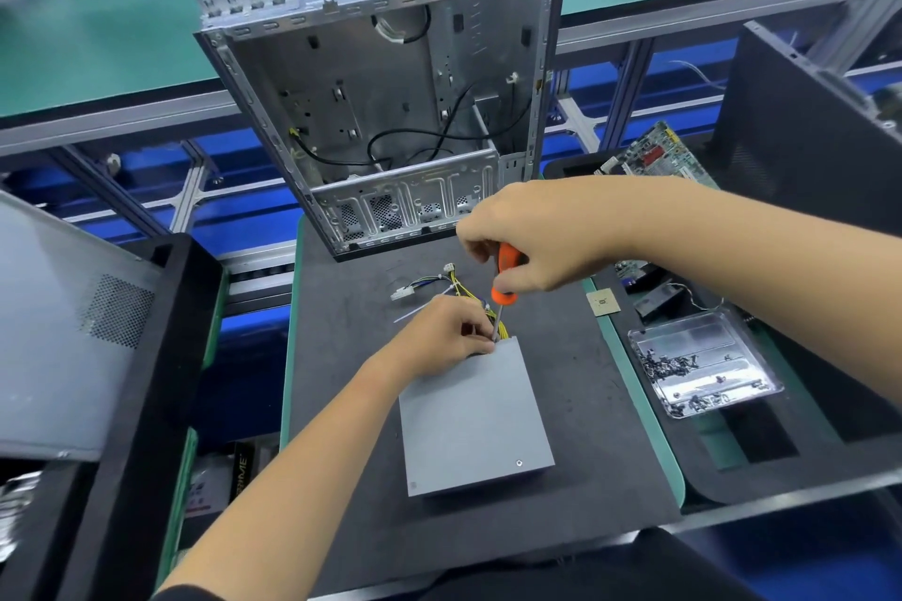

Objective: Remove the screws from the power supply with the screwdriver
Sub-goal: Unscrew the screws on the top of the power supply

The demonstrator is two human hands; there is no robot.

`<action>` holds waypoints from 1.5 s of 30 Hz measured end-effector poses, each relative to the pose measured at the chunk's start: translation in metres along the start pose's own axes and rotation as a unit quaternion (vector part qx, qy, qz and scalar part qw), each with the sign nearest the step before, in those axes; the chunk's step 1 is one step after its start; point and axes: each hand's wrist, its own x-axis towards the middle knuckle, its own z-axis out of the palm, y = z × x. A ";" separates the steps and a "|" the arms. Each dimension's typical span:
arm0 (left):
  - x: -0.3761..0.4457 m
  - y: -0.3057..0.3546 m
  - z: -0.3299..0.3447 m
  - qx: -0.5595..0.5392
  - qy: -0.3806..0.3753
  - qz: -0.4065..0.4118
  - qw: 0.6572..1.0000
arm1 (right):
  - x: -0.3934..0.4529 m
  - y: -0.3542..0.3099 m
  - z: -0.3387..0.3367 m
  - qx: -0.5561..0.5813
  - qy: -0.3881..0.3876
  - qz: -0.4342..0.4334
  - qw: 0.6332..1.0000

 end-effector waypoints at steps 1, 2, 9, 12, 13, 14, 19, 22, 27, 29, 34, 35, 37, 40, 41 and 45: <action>0.001 0.001 0.002 0.022 0.002 0.009 1.000 | 0.001 0.000 0.002 -0.023 0.002 0.014 1.000; 0.002 0.001 0.003 0.038 0.002 0.016 0.999 | 0.002 0.000 0.004 -0.032 0.007 0.022 0.999; 0.000 0.003 0.011 0.158 0.020 0.021 0.987 | 0.001 0.005 0.001 -0.016 0.026 0.004 1.000; -0.001 0.005 0.015 0.202 0.016 0.026 0.979 | 0.000 0.005 0.000 -0.010 0.029 0.009 0.999; -0.002 0.004 0.015 0.205 0.019 0.025 0.978 | 0.000 0.005 -0.001 -0.009 0.030 0.011 0.999; -0.003 0.003 0.016 0.196 0.023 0.019 0.980 | 0.000 0.004 -0.001 -0.009 0.034 0.012 0.999; -0.007 0.002 0.016 0.208 0.009 0.025 0.978 | 0.001 0.002 -0.001 -0.010 0.041 0.020 0.999; -0.005 0.005 0.016 0.282 -0.003 0.041 0.959 | 0.000 0.002 -0.004 -0.008 0.032 0.025 0.999; -0.003 0.006 0.018 0.348 0.003 0.065 0.935 | -0.006 0.005 -0.011 -0.019 0.043 0.039 0.998; -0.005 0.006 0.020 0.367 0.005 0.068 0.928 | -0.008 0.006 -0.014 -0.012 0.052 0.043 0.998; -0.006 0.010 0.027 0.407 0.000 0.043 0.912 | -0.006 0.005 -0.013 -0.015 0.049 0.047 0.998; -0.006 0.012 0.027 0.415 -0.003 0.041 0.909 | -0.005 0.004 -0.013 -0.016 0.047 0.047 0.998; -0.005 0.015 0.026 0.432 -0.014 0.040 0.901 | -0.004 0.002 -0.011 -0.018 0.039 0.043 0.998; -0.005 0.019 0.025 0.463 -0.034 0.040 0.885 | 0.000 -0.002 -0.007 -0.028 0.025 0.040 0.999; -0.006 0.019 0.026 0.473 -0.039 0.039 0.879 | 0.001 -0.003 -0.005 -0.027 0.021 0.039 0.999; -0.006 0.017 0.028 0.498 -0.037 0.031 0.866 | 0.004 -0.004 0.000 -0.024 0.009 0.033 0.999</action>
